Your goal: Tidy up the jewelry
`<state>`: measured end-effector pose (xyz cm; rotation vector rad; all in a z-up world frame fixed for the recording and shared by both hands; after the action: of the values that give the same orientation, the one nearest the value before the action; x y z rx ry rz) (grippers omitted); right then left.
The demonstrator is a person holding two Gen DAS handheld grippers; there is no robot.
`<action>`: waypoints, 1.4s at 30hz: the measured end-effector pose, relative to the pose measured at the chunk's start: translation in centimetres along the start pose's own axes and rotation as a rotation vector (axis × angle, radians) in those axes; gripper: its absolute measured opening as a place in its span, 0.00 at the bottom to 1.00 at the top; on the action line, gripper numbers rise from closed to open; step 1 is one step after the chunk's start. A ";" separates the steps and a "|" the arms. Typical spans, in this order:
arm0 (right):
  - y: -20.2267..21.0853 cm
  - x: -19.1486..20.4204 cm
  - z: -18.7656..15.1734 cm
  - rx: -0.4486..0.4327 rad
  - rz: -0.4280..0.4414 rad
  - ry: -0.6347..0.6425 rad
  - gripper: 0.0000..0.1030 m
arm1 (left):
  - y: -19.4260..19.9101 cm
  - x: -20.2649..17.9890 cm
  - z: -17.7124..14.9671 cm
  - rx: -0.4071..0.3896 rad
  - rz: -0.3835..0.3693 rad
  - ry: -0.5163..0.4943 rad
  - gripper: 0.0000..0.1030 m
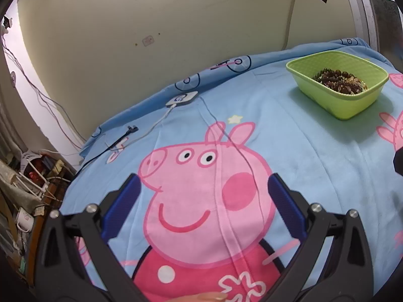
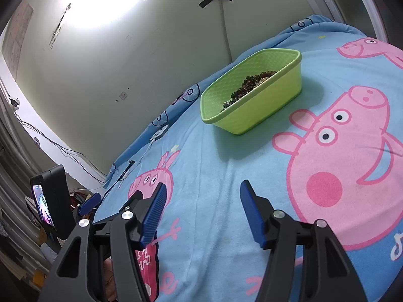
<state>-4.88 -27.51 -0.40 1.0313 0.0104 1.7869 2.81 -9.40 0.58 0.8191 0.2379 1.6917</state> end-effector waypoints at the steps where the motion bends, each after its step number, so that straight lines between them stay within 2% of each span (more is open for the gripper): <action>1: 0.0 0.0 0.0 0.000 0.001 0.001 0.40 | 0.0 0.0 0.0 -0.001 0.002 -0.001 0.94; 42: 0.0 0.4 0.0 -0.004 0.000 -0.001 0.40 | 1.0 0.7 0.5 -0.050 0.079 -0.022 0.94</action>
<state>-4.95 -27.19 -0.14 1.0296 0.0056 1.7858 2.28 -9.17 1.75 0.8184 0.1494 1.7551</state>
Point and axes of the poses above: each gripper's, at about its wrist camera, not at the fingertips, and y roughly against the way its jaws point, x to its left, z to its top, the point moved 7 cm from there along -y, roughly the way its jaws point, and after that the axes turned 1 degree about y, right-handed, at the moved point
